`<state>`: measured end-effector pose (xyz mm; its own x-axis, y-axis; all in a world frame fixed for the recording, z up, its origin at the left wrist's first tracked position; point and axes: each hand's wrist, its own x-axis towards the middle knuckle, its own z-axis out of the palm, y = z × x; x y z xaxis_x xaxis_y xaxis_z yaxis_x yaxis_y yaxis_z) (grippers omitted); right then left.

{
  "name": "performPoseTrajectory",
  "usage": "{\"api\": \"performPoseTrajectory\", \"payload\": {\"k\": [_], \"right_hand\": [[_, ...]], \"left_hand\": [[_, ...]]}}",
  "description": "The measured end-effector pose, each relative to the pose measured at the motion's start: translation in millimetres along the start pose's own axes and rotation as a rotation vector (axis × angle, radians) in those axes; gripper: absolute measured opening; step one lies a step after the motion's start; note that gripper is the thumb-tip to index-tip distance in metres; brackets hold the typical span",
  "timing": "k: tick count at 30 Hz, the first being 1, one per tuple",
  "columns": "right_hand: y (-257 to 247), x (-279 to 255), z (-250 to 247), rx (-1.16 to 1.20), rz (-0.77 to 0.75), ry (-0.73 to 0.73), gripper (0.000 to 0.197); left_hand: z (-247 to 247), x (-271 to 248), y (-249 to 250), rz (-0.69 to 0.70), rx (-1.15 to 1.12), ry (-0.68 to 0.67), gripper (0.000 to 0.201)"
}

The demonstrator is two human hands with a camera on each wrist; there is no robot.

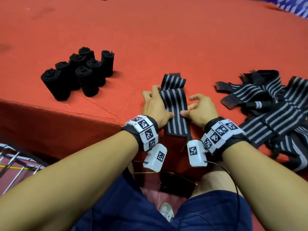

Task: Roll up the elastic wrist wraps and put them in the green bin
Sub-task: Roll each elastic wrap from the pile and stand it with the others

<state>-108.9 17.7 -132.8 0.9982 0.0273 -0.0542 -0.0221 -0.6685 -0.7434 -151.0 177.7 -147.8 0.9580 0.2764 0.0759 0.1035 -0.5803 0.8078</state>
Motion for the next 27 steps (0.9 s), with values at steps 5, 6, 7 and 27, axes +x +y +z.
{"api": "performPoseTrajectory", "payload": {"k": [5,6,7,27], "right_hand": [[-0.4,6.0,2.8,-0.008,0.007,0.048,0.06],[1.8,6.6,3.5,-0.01,0.01,0.054,0.059],[3.4,6.2,3.7,-0.008,0.009,0.059,0.059],[3.7,-6.3,-24.3,-0.006,0.018,0.071,0.045]], "left_hand": [[-4.9,-10.3,4.2,0.135,0.075,-0.086,0.078],[-5.7,-12.1,4.0,0.156,0.081,-0.098,0.078],[-6.0,-13.3,2.8,0.171,0.079,-0.109,0.08],[-3.8,-7.8,42.5,0.29,0.157,0.017,0.051]]}}
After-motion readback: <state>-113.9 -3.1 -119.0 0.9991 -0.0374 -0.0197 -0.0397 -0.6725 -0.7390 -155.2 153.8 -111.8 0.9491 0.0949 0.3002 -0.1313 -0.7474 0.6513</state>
